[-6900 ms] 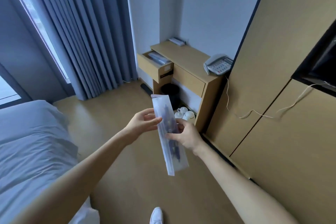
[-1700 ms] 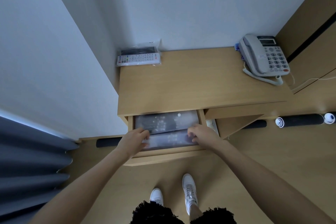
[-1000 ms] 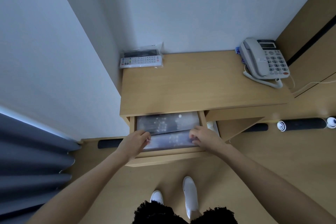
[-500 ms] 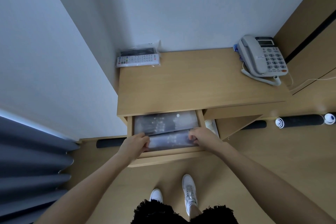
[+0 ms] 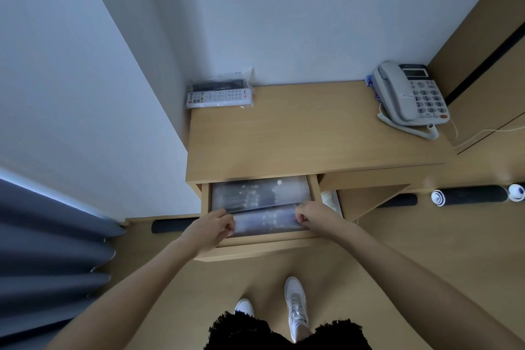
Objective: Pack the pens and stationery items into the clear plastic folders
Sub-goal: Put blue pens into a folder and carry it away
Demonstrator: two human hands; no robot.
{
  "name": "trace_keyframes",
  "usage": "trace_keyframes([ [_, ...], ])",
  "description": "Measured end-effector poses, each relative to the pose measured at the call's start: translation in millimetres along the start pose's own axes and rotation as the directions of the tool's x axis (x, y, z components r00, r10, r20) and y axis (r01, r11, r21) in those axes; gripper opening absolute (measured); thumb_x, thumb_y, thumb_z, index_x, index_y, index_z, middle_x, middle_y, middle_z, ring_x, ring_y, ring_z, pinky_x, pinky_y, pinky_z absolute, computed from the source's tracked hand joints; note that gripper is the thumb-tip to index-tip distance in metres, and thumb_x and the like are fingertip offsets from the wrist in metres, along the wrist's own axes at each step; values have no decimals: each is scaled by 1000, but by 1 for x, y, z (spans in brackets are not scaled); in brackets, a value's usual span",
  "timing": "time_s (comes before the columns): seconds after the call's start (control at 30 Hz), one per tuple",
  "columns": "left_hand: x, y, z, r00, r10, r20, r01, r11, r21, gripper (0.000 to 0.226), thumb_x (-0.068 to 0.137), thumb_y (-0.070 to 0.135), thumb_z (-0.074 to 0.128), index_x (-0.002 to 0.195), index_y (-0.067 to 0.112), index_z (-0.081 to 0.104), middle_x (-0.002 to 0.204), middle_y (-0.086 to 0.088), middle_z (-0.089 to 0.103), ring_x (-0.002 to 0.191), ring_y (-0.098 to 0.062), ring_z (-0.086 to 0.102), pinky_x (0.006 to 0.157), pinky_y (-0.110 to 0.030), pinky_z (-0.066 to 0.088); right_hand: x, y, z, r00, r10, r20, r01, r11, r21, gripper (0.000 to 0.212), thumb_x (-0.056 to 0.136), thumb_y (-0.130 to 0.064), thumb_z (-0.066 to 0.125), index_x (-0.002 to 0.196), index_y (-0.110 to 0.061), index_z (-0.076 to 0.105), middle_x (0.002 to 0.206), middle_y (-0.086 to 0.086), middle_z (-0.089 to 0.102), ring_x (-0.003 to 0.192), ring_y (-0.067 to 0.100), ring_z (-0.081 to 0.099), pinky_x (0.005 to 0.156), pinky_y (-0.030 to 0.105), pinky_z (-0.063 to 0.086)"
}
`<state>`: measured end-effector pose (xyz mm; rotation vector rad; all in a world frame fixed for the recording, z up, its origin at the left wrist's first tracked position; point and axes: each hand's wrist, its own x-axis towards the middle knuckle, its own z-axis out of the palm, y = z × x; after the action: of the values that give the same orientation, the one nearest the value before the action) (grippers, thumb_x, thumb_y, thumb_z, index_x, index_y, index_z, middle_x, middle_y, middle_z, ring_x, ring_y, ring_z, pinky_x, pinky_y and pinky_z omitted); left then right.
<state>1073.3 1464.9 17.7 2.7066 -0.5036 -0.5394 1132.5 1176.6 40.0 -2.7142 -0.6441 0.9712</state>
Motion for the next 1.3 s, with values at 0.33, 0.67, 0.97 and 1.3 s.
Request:
trace_keyframes([
  [0.33,-7,4,-1,997,42,-68,-39,998,50,23,99,31,46,110,18,61,111,1,58,95,-18,57,80,-24,42,-14,-11,-3,995,-52,-88,53,999,6,10,95,-13,48,95,-18,57,97,-4,41,84,13,43,70,25,33],
  [0.67,-23,12,2,931,245,-270,-205,964,168,54,81,66,49,117,26,56,115,1,60,104,-17,57,85,-31,47,-33,-14,4,946,-49,-321,95,987,127,33,92,-30,60,120,-14,57,120,3,51,103,17,49,73,19,27],
  [0.97,-37,22,18,960,154,-233,-97,966,238,79,78,70,43,143,25,34,148,-4,39,141,-23,19,113,-41,9,-47,-24,36,868,-176,-465,200,980,2,71,79,-36,73,141,-16,44,150,7,36,140,26,28,116,35,11],
  [1.3,-30,33,28,965,6,-261,67,960,270,63,89,56,28,137,17,40,140,-7,50,134,-27,37,110,-47,23,-38,-23,42,850,-46,-524,65,998,17,70,82,-31,71,143,-19,40,154,3,30,145,20,21,112,29,-1],
])
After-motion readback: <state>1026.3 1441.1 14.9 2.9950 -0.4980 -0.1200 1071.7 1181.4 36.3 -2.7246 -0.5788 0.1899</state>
